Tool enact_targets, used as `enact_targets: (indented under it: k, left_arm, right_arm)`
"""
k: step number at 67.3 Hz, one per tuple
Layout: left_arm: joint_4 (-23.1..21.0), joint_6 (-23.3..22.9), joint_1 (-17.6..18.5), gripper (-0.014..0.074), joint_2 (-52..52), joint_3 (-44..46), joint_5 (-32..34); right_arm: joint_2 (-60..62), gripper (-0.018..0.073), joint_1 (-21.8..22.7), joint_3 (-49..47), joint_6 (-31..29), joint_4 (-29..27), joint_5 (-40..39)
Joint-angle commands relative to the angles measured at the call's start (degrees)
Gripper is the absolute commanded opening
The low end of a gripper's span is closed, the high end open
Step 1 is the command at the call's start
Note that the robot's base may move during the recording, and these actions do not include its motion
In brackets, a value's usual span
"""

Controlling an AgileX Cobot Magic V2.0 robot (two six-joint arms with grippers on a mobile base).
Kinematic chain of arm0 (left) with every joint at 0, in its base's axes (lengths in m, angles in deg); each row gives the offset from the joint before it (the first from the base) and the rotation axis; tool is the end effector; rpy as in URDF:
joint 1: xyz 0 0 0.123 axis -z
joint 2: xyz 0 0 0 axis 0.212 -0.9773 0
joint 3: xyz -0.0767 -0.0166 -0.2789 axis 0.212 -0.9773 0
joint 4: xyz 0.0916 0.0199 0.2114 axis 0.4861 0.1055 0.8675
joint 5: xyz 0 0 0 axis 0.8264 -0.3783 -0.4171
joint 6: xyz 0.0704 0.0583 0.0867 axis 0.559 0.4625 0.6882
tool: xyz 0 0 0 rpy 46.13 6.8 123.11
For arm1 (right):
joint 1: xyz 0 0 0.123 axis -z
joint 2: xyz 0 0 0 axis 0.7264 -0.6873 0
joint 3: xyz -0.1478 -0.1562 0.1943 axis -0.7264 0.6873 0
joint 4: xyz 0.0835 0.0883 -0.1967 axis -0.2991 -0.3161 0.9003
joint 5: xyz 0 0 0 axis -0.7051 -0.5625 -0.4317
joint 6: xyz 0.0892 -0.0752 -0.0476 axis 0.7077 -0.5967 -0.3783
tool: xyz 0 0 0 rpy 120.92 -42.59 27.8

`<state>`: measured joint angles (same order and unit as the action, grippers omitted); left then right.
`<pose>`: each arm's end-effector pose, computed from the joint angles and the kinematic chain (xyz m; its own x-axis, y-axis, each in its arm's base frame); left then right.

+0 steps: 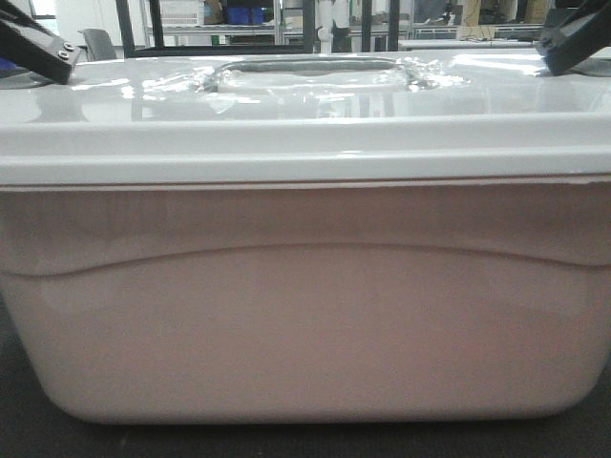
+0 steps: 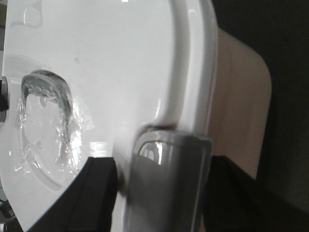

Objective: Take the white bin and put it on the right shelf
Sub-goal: 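Lift the white bin off the table with both grippers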

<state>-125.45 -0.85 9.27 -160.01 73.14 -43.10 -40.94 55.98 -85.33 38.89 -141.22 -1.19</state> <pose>0.2256 -0.0959 0.2694 -0.9218 -0.0532 -0.3840 0.2976 0.5376 -0.7889 0.2273 0.0629 0.2814 -0.9353 0.1547 -0.3183 -0.1465 0.6495 0.7461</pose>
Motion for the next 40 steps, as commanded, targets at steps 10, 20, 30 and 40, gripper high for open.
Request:
enact_targets:
  k: [10,20,30,40]
  left_arm:
    - [-4.8,1.0,0.7,0.0206,2.2,1.3,-8.9]
    - [-4.8,1.0,0.7,0.0206,4.9,1.3,-8.9]
    - [-4.9,1.0,0.7,0.0206,8.7,1.3,-8.1]
    - [-4.9,1.0,0.7,0.0206,12.0,1.3,-6.2]
  right_arm:
    - [2.0,0.0344,-0.4,-1.5,-2.6,-4.0,8.9]
    - [4.5,0.0344,-0.4,-1.5,-2.7,-4.0,8.9]
    - [8.1,0.0344,-0.4,-1.5,-3.3,-4.0,8.9]
    - [10.3,0.0344,-0.4,-1.5,-4.0,-4.0,8.8]
